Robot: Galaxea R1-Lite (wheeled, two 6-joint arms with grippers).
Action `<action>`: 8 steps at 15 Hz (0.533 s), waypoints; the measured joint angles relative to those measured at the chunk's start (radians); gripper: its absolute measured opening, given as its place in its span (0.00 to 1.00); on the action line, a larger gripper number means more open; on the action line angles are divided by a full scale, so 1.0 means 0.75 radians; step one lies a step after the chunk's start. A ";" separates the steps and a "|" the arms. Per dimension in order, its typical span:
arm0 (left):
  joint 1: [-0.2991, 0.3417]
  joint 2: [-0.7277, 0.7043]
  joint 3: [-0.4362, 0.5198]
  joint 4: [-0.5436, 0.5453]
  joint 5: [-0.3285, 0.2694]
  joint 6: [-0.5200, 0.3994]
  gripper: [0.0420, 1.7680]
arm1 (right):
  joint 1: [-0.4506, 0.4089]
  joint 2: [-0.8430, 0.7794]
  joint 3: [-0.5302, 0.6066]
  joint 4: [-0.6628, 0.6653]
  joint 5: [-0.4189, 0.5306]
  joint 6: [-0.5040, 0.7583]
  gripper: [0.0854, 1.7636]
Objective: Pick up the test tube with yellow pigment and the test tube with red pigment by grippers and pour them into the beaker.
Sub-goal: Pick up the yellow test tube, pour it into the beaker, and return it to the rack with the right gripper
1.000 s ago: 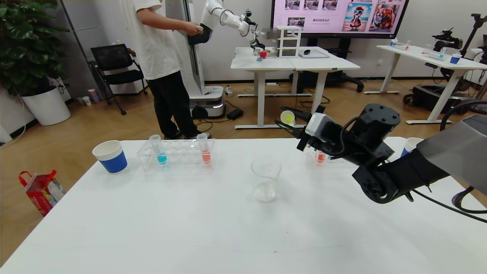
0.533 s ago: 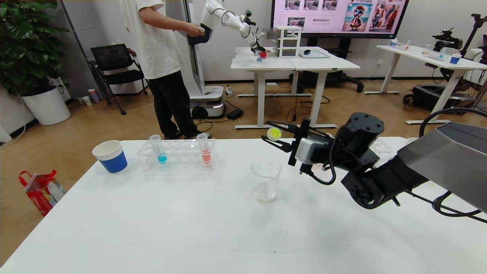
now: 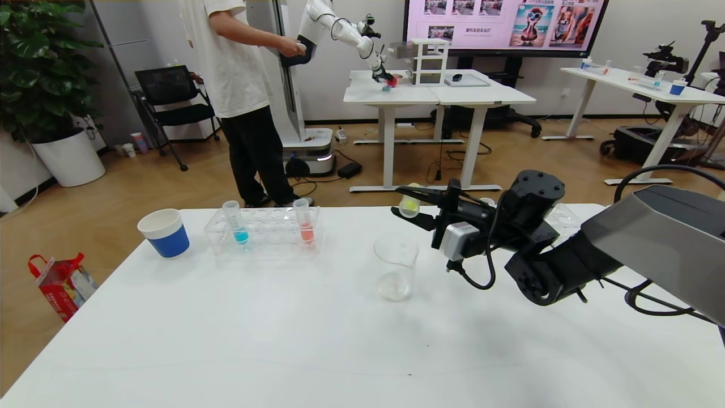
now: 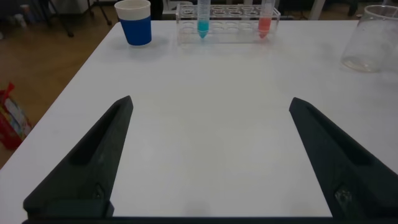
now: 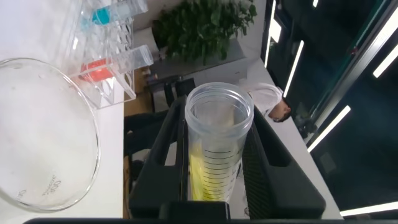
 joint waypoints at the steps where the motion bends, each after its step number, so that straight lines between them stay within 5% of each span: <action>1: 0.000 0.000 0.000 0.000 0.000 0.000 0.99 | 0.000 0.011 -0.012 0.002 0.011 -0.024 0.25; 8: 0.000 0.000 0.000 0.000 0.000 0.000 0.99 | -0.006 0.110 -0.177 0.003 0.099 -0.128 0.25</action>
